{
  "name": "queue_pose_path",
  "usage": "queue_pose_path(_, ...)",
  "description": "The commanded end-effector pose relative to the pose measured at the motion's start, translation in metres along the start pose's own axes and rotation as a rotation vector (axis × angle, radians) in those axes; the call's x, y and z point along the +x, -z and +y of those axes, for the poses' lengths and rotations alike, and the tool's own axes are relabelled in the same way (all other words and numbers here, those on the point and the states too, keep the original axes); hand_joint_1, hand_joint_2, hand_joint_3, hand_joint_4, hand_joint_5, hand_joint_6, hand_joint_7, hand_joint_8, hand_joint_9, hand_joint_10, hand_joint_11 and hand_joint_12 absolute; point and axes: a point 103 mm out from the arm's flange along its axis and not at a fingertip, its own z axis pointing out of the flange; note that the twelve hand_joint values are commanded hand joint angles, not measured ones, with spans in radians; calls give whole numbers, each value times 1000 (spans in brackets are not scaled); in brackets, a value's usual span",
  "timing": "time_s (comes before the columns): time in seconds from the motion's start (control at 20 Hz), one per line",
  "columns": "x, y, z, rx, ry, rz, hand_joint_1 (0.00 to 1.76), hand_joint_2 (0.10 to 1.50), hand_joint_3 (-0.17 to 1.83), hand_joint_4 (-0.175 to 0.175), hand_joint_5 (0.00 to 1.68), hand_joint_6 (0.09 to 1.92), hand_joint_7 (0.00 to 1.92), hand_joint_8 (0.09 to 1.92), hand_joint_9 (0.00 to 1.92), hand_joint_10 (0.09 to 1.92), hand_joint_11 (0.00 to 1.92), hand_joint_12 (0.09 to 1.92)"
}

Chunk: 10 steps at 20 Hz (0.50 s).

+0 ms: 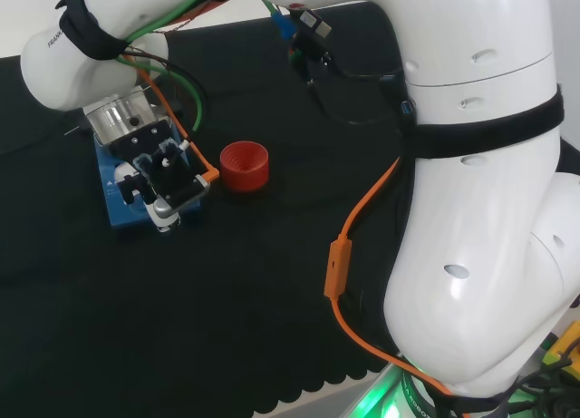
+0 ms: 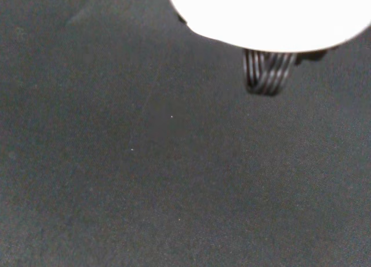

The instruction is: Turn on the heater.

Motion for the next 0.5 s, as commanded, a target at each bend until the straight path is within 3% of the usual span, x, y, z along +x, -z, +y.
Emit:
queue_pose_path(0.05, -1, -3, 0, 3, -1, 4, 1579, 419, 1394, -60, 213, 459, 1558, 1920, 1677, 1797, 1519, 1517)
queue_pose_path(0.5, -1, -3, 1, 1, -6, 10, 1579, 418, 1396, -63, 229, 467, 1559, 1920, 1678, 1797, 1517, 1516)
